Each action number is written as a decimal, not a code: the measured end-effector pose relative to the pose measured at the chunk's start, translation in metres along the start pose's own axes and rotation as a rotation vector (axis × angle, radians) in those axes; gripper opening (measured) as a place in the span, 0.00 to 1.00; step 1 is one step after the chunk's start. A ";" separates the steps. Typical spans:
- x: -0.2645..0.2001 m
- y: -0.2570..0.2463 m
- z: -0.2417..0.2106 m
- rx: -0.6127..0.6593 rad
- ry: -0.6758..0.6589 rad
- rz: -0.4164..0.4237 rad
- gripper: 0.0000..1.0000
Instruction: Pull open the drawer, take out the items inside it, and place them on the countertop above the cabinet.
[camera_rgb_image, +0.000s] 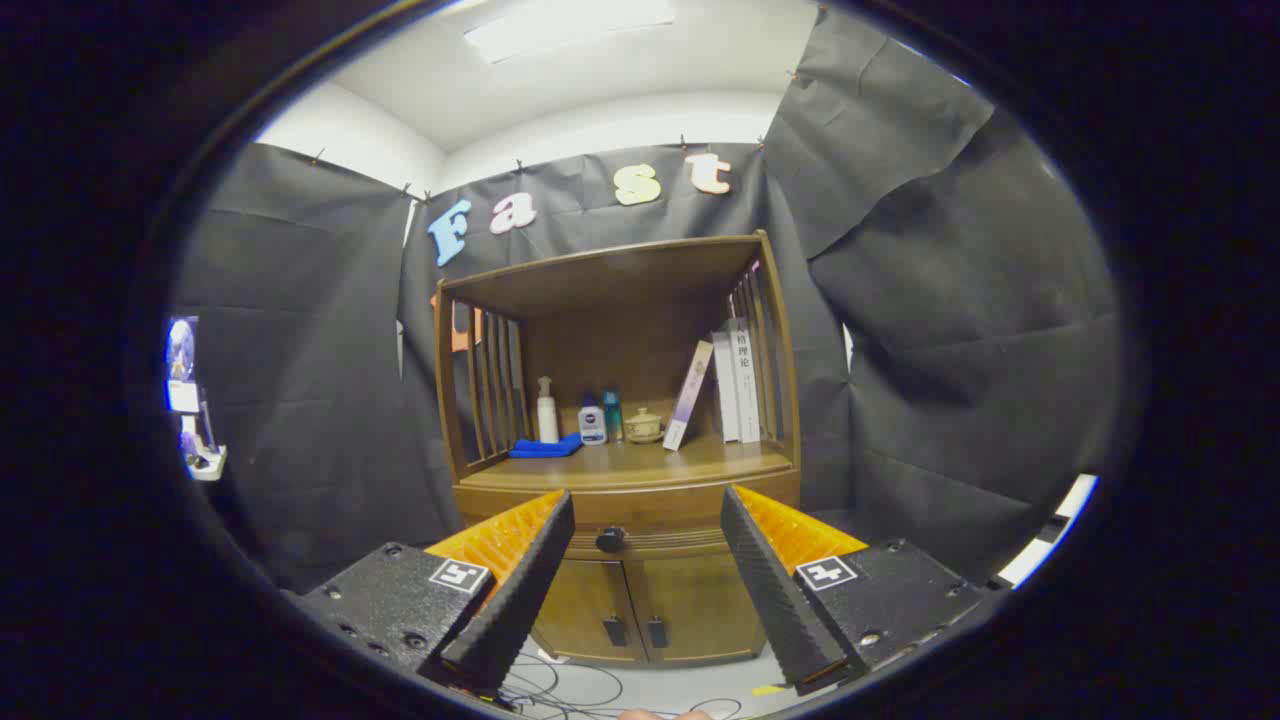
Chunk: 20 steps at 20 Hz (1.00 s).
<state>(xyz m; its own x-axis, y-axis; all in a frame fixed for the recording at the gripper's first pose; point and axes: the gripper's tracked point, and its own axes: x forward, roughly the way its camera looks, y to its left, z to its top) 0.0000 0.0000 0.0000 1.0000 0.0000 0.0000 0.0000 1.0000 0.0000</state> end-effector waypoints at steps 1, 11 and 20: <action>0.001 0.003 -0.003 -0.007 -0.001 0.000 0.97; 0.025 0.020 -0.009 0.021 0.009 -0.008 0.97; 0.064 0.027 -0.045 0.026 0.060 -0.013 0.97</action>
<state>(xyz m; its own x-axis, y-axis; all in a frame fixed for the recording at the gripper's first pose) 0.0639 0.0267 -0.0453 0.9981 -0.0124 -0.0600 0.0140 0.9996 0.0260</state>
